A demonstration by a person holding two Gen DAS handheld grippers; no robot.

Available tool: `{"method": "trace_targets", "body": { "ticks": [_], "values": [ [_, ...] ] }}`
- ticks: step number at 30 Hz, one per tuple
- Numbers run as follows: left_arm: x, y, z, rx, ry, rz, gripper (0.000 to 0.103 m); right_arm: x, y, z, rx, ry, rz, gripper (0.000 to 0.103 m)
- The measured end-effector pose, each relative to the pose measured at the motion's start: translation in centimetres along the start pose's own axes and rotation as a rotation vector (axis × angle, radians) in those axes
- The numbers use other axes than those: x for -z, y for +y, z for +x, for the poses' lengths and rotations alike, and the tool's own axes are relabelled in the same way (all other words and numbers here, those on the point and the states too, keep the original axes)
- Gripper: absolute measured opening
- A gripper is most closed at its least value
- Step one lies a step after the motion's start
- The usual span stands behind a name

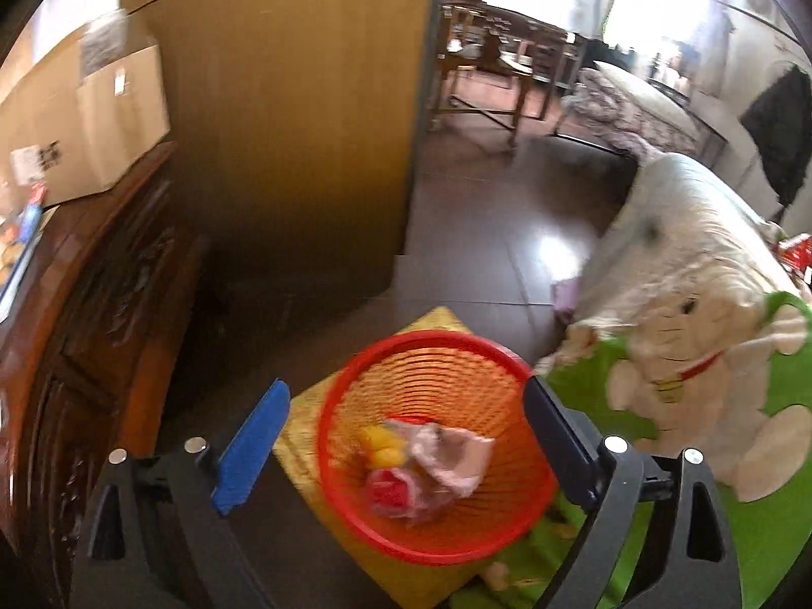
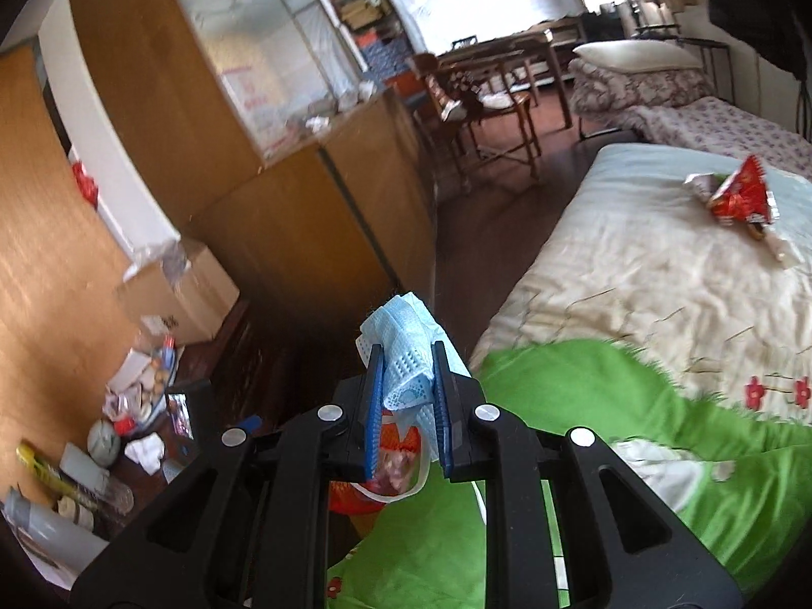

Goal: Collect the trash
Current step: 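Open the right tool to drop the blue face mask into the red basket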

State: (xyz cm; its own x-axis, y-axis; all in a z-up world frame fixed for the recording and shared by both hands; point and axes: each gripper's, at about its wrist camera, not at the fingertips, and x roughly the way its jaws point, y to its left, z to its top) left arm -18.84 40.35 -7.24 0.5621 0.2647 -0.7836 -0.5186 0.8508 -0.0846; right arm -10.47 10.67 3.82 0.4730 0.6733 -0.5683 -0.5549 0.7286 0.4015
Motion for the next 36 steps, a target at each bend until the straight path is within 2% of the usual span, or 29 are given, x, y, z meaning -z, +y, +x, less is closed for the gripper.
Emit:
{"method": "trace_targets", "body": {
  "ticks": [8,16,19,21,22,27,31,36],
  "values": [
    [1.2,5.1,-0.7,-0.117,-0.018,-0.07,0.094,1.6,4.8,6.1,-0.06,0.158,-0.076,0.02],
    [2.3,7.8,0.1,-0.154,-0.019,-0.106,0.094,2.9,9.7,12.8,-0.101,0.293,-0.186,0.021],
    [2.6,8.5,0.4,-0.163,-0.013,-0.111,0.095,3.2,10.9,15.0,-0.103,0.324,-0.222,0.029],
    [2.7,8.7,0.5,-0.177,-0.012,-0.106,0.095,3.2,11.2,15.8,-0.093,0.324,-0.237,0.04],
    [2.7,8.8,0.7,-0.182,-0.011,-0.106,0.095,3.2,11.3,16.0,-0.094,0.323,-0.236,0.042],
    [3.1,9.5,1.1,-0.182,-0.004,-0.127,0.095,3.1,11.2,16.2,-0.092,0.317,-0.229,0.043],
    [2.9,8.9,0.6,-0.187,-0.03,-0.106,0.095,2.8,10.7,15.5,-0.087,0.296,-0.216,0.044],
    [2.4,7.3,-1.0,-0.156,-0.086,-0.079,0.095,2.1,9.6,13.4,-0.072,0.235,-0.208,0.055]
  ]
}}
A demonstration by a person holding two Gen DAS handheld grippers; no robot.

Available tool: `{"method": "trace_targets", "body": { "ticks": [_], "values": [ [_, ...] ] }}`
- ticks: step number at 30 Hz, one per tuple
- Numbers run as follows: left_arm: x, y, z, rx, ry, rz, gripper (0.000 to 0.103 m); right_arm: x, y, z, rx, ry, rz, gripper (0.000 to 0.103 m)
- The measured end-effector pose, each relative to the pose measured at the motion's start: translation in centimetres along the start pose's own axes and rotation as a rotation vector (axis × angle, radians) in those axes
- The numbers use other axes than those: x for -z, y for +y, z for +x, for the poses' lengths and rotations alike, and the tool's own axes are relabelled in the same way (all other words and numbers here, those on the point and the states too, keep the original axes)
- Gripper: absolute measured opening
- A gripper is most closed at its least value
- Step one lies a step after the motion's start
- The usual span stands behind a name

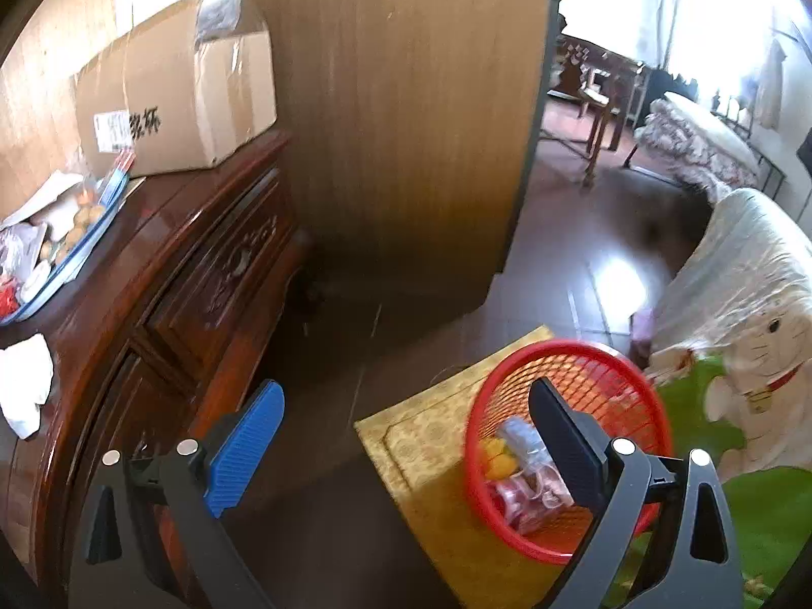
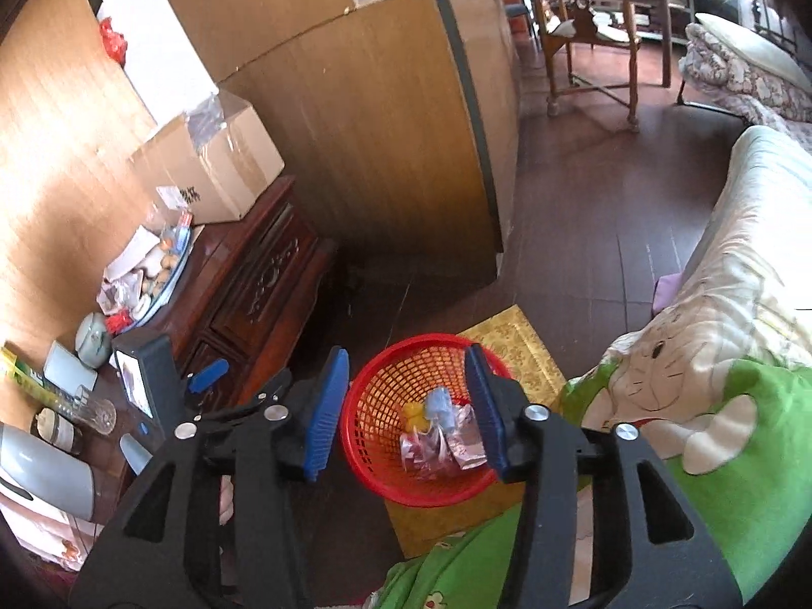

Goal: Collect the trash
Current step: 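Open the right tool to drop the blue face mask into the red basket, then move both tools back over the red snack bag on the bed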

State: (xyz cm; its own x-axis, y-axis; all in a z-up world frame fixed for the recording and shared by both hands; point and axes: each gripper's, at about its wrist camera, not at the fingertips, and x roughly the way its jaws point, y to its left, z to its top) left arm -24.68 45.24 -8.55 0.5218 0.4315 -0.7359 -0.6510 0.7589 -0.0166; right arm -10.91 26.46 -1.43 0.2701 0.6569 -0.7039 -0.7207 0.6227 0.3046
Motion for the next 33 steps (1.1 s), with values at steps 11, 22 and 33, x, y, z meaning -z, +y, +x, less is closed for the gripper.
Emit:
{"method": "trace_targets", "body": {
  "ticks": [11,22,33],
  "values": [
    [-2.2,-5.4,-4.8,0.076,-0.084,0.087,0.097,1.1,-4.3,-10.0,0.202,-0.33,0.006,0.096],
    [-4.0,-15.5,-11.9,0.174,-0.211,0.267,0.097,4.4,-10.6,-19.8,0.396,-0.546,0.061,0.096],
    [-3.2,-30.2,-15.0,0.307,-0.253,0.522,0.097,9.2,-21.8,-24.8,0.498,-0.57,0.278,0.096]
  ]
}}
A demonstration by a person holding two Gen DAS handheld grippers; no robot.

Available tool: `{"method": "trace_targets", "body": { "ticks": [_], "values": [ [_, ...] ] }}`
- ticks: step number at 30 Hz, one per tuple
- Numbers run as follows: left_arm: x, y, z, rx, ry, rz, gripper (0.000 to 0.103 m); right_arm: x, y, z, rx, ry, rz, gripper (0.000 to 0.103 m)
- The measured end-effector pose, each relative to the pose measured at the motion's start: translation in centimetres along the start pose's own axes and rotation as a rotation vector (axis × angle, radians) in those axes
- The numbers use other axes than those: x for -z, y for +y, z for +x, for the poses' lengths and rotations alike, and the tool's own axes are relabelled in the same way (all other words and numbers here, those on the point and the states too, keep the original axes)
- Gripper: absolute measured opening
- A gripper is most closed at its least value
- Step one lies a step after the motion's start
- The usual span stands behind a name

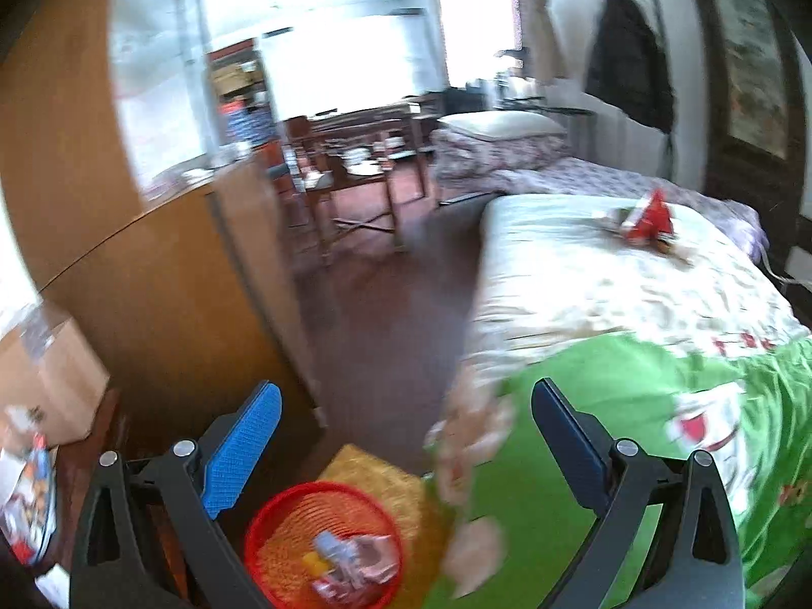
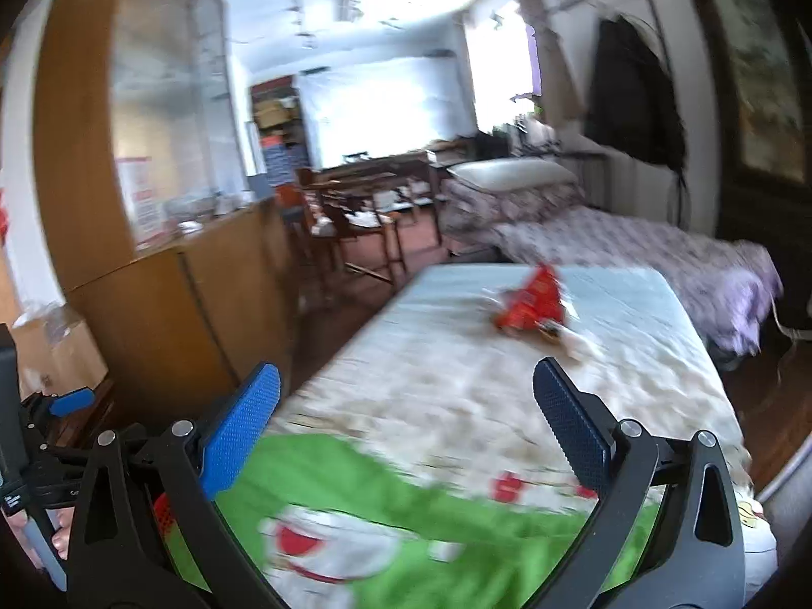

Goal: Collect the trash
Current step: 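Move both tools back over the red snack bag on the bed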

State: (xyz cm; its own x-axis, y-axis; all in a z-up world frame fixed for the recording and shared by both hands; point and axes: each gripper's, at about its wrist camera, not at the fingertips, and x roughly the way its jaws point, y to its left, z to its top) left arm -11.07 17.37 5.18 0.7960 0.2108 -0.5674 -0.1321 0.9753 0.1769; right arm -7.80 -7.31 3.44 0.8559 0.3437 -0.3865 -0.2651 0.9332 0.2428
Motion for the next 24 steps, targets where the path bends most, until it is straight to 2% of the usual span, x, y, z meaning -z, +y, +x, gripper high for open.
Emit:
{"method": "trace_targets", "body": {
  "ticks": [4,9,19,22,24],
  "values": [
    [-1.3,-4.2,2.3,0.085,0.029,0.048,0.097,0.6,-5.1,1.2,0.074,0.061,0.09,0.096],
    [-3.2,-9.1,6.1,0.136,0.055,0.099,0.097,0.7,-8.9,3.1,0.158,0.112,0.15,0.096],
    [-8.9,-14.7,16.2,0.29,0.222,-0.026,0.097,-2.0,-16.3,10.9,0.132,0.23,0.422,0.096],
    [-10.0,-16.7,18.3,0.302,0.237,-0.018,0.097,-2.2,-18.3,12.5,0.164,0.248,0.502,0.096],
    [-11.3,-18.4,19.0,0.31,0.214,0.003,0.097,-2.0,-19.5,12.6,0.18,0.23,0.554,0.096]
  ]
}}
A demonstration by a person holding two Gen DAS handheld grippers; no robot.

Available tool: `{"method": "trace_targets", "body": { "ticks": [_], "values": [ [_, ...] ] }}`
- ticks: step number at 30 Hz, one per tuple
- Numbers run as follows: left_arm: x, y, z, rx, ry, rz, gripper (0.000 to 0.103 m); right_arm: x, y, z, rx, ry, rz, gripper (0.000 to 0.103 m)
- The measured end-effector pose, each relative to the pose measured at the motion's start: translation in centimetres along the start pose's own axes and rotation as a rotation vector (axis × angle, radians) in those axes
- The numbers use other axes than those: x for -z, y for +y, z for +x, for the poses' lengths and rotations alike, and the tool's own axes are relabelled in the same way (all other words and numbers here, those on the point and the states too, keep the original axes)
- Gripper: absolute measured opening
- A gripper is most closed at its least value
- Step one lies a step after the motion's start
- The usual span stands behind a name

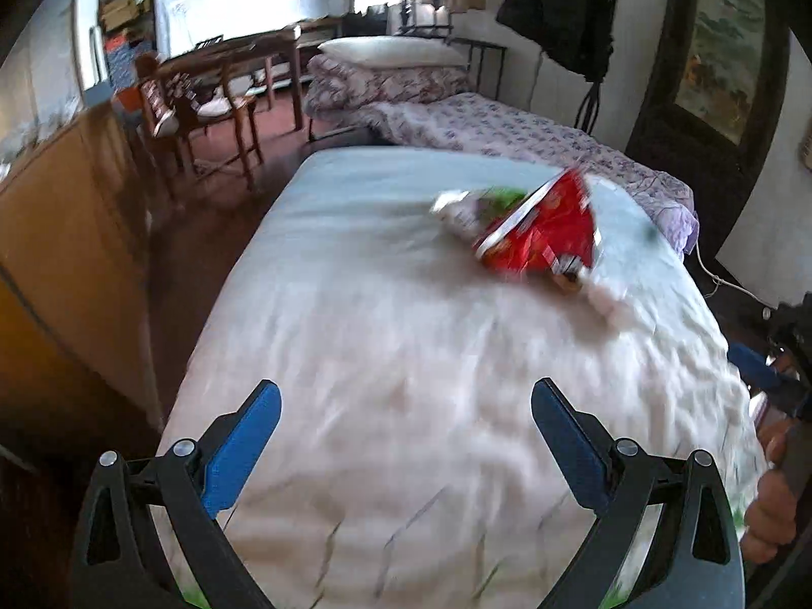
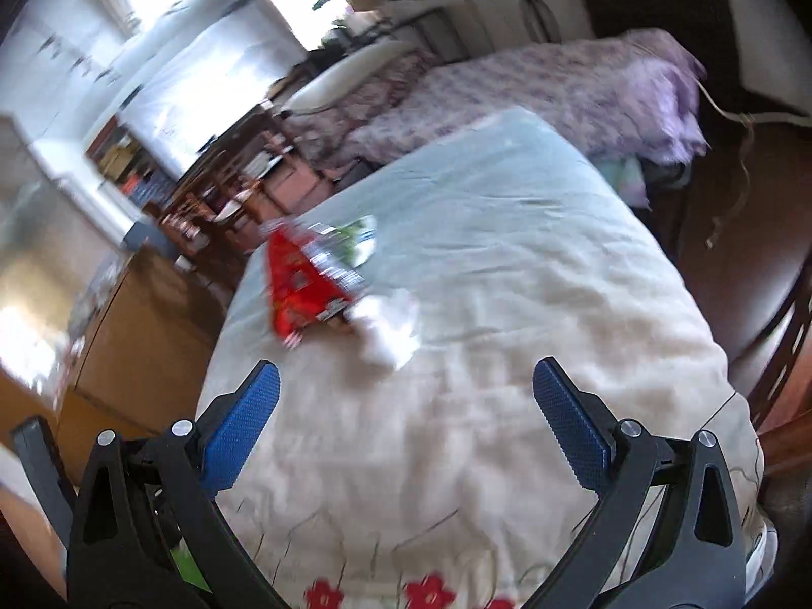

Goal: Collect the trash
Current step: 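Move both tools back over the red snack bag on the bed, then grasp the red snack bag with the left tool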

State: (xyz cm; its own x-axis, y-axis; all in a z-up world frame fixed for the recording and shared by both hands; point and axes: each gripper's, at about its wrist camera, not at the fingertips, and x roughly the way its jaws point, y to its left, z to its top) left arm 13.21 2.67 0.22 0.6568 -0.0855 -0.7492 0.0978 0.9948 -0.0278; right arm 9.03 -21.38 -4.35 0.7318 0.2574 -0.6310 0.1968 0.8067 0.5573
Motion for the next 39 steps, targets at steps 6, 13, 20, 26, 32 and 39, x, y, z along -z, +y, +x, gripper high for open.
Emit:
{"method": "trace_targets", "body": {
  "ticks": [6,13,20,26,32,39],
  "values": [
    [-6.3,-6.5,2.6,0.075,-0.054,0.098,0.097,-0.3,-2.2,-2.6,0.009,-0.156,0.111,0.096],
    [-10.8,-10.1,10.8,-0.057,0.068,0.078,0.097,-1.0,-2.3,-2.6,0.078,-0.229,0.055,0.096],
    [-5.1,-4.4,7.6,0.0,0.091,-0.002,0.097,-0.8,-1.4,-3.0,0.055,-0.229,0.009,0.096],
    [2.7,-0.3,2.5,-0.003,0.081,-0.064,0.097,0.0,-1.0,-3.6,0.029,-0.222,-0.007,0.096],
    [3.2,2.7,-1.6,0.161,-0.036,-0.198,0.097,0.6,-0.9,-3.5,0.034,-0.209,-0.009,0.096],
    [-1.7,1.2,0.7,0.157,-0.041,-0.213,0.097,0.6,-1.1,-2.3,0.033,-0.156,0.009,0.096]
  ]
}}
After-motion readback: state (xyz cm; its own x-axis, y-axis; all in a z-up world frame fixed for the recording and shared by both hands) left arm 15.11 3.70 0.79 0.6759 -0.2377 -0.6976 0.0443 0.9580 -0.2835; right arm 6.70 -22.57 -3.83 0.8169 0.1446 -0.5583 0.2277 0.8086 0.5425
